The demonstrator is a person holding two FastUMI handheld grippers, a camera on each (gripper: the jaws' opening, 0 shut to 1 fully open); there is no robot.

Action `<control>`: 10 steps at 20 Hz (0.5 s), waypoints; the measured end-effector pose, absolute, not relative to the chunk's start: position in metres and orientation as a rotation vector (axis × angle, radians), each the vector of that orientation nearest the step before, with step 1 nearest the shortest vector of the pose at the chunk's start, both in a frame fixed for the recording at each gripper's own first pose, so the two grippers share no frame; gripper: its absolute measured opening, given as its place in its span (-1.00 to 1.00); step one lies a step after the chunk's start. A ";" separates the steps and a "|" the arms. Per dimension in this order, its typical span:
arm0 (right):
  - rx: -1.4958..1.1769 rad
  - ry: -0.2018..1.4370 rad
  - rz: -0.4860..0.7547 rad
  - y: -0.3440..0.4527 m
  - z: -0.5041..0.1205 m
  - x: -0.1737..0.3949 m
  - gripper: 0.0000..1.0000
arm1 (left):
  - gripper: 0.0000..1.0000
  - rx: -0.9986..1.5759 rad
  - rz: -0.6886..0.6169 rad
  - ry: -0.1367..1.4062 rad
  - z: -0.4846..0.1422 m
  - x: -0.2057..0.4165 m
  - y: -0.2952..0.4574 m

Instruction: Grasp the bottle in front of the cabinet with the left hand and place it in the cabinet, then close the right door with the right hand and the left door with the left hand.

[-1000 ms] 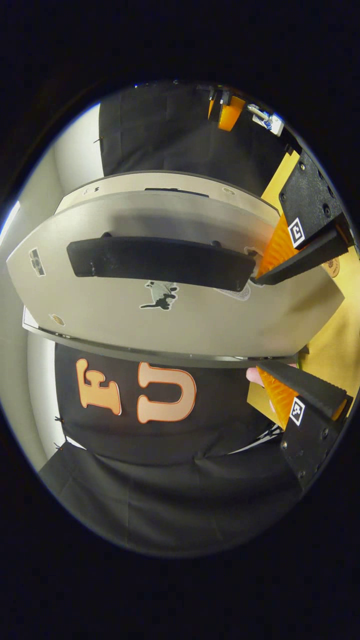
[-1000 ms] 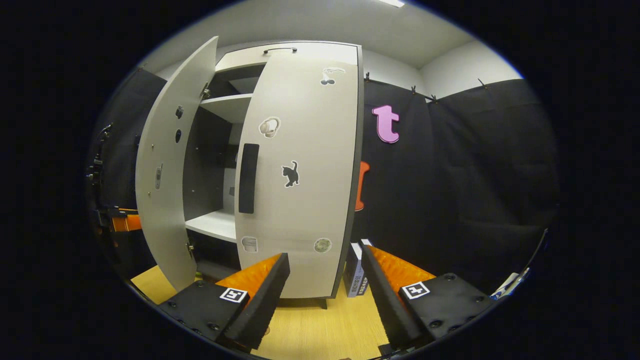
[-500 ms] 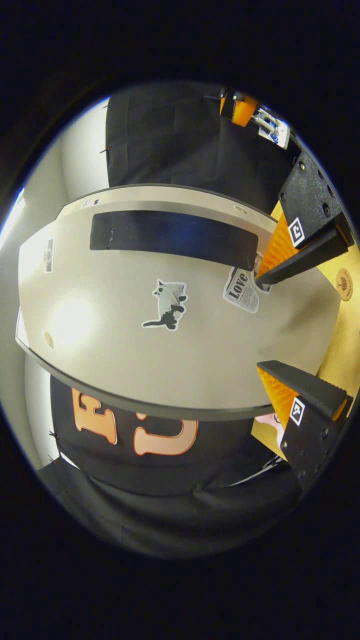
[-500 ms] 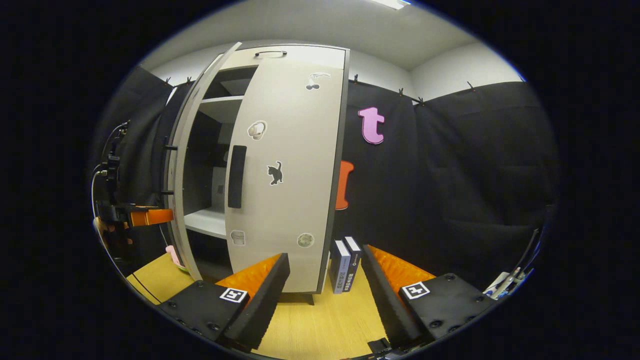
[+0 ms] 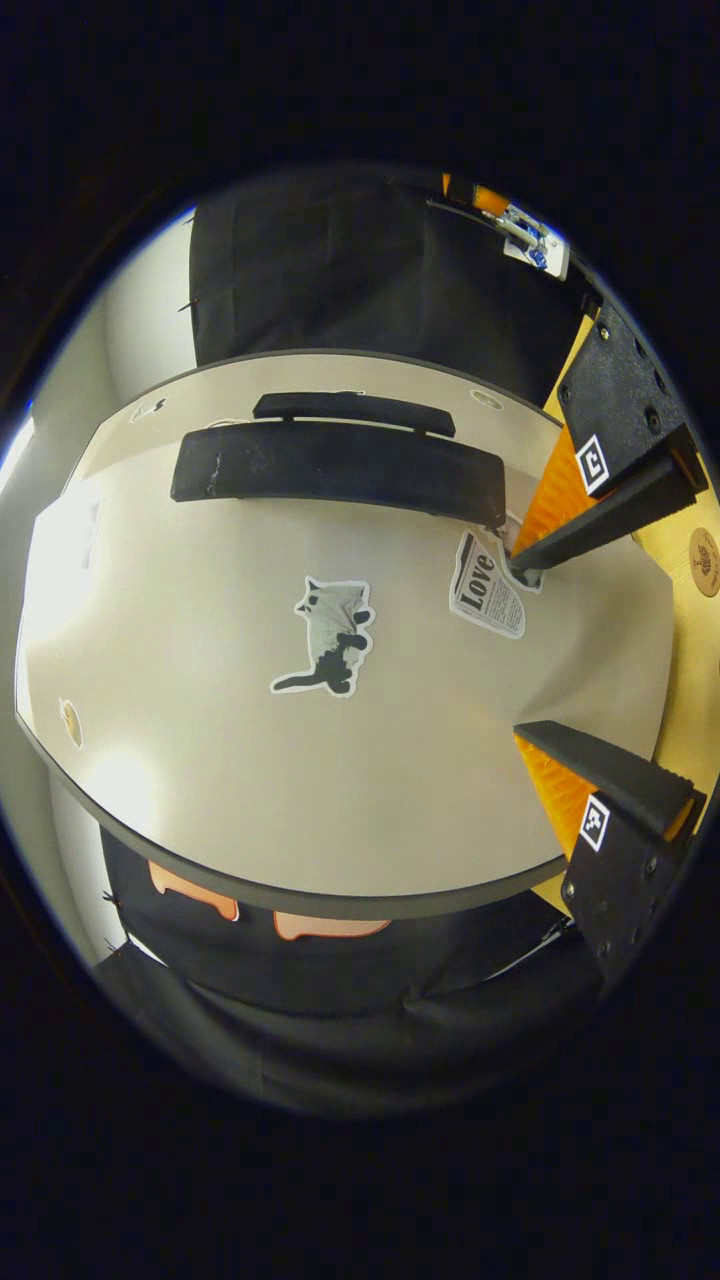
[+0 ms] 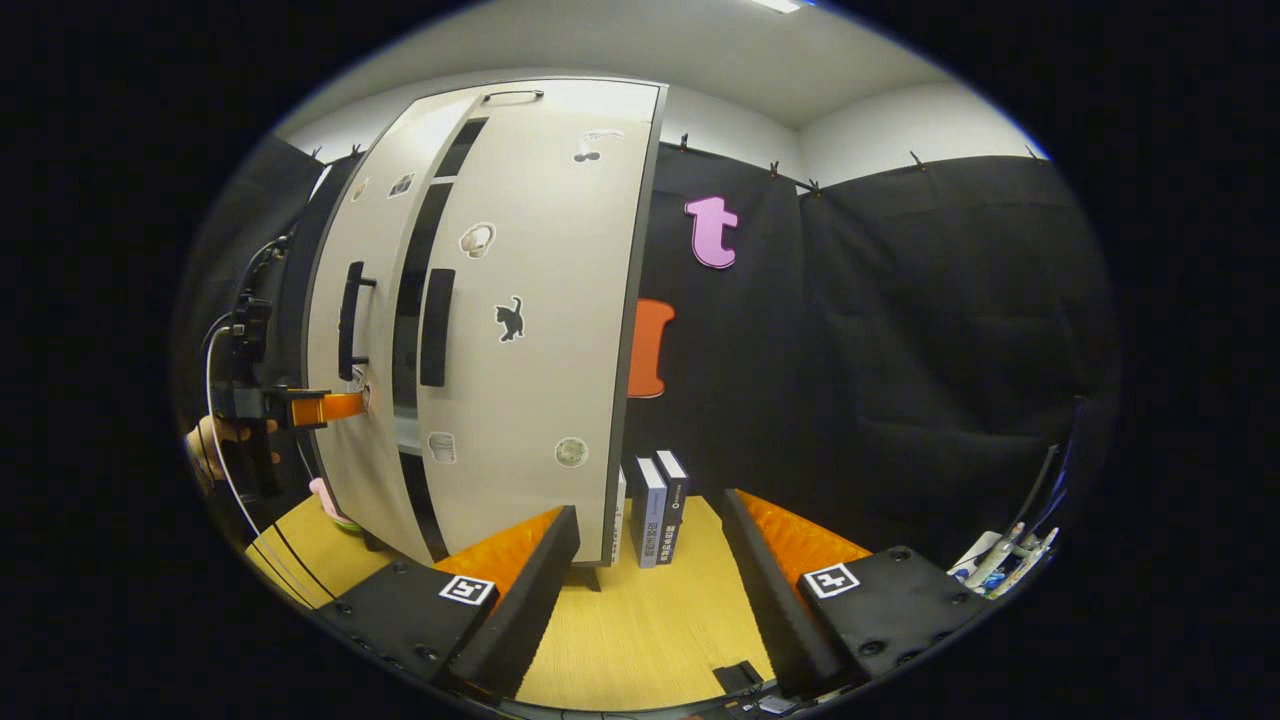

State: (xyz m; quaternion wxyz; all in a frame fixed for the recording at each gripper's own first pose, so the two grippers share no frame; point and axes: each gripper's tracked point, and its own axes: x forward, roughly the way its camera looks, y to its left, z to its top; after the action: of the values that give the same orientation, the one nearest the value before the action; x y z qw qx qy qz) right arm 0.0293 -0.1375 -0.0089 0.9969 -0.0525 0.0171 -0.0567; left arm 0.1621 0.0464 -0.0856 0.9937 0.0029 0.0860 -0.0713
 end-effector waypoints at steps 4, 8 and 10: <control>-0.103 0.032 -0.127 -0.144 -0.009 0.026 0.92 | 0.88 -0.009 -0.144 0.188 -0.089 0.162 0.036; -0.100 0.045 -0.147 -0.151 -0.013 0.023 0.92 | 0.89 0.021 -0.100 0.180 -0.093 0.165 0.036; -0.094 0.053 -0.157 -0.155 -0.015 0.020 0.92 | 0.89 0.034 -0.087 0.180 -0.094 0.166 0.035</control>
State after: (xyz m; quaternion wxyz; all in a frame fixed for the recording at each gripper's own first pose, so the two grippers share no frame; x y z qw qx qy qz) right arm 0.0198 -0.1555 -0.0154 0.9955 -0.0471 0.0265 -0.0783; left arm 0.1660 0.0355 -0.0944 0.9948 0.0171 0.0900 -0.0436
